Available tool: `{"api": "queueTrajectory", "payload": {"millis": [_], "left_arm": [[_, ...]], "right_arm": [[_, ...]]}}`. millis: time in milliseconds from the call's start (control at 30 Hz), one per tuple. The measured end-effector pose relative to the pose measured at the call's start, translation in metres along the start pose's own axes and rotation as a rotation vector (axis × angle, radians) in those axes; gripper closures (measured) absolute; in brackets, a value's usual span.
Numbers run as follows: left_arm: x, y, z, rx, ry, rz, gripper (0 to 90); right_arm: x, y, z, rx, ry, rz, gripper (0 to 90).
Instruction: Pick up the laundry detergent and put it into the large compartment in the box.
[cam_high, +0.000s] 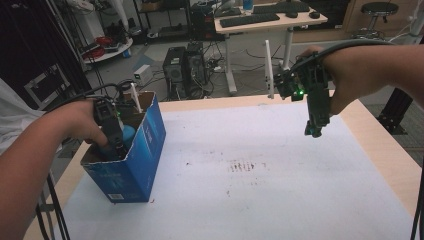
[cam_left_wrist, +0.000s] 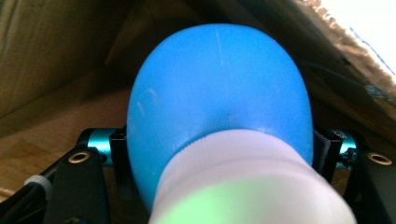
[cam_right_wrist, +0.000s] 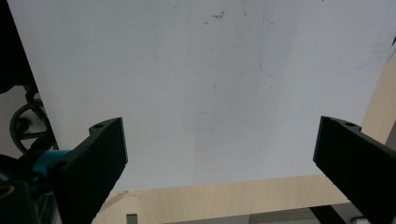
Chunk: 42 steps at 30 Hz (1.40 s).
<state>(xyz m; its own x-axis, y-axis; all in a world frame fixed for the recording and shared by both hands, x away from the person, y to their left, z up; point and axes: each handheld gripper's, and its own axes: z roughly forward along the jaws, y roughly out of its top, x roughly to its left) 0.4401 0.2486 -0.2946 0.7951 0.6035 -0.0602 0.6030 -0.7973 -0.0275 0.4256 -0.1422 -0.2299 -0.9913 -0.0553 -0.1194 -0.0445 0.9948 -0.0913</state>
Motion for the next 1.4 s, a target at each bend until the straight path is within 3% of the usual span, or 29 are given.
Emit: {"api": "queueTrajectory", "payload": {"millis": [400,633,800,1067,1133,1400], "left_arm": [[-0.003,-0.005,-0.015,-0.004,0.027,0.008,27.5],[-0.006,-0.008,-0.025,-0.014,0.060,0.000,20.3],[-0.010,-0.010,-0.039,-0.022,0.068,0.004,20.2],[-0.020,-0.011,-0.058,-0.046,0.065,0.016,15.8],[-0.024,-0.010,-0.062,-0.053,0.078,0.009,10.1],[-0.043,0.000,-0.081,-0.080,0.089,0.060,5.9]], "right_arm": [[0.002,-0.001,-0.001,0.002,-0.005,-0.001,1.9],[0.003,-0.002,-0.002,0.001,-0.008,0.003,1.9],[0.003,-0.003,-0.003,-0.009,-0.011,-0.002,1.9],[0.003,-0.004,-0.003,-0.012,-0.013,-0.002,1.9],[0.003,-0.004,-0.003,-0.015,-0.012,-0.004,1.9],[0.002,-0.006,0.001,-0.019,-0.004,0.001,1.9]]}}
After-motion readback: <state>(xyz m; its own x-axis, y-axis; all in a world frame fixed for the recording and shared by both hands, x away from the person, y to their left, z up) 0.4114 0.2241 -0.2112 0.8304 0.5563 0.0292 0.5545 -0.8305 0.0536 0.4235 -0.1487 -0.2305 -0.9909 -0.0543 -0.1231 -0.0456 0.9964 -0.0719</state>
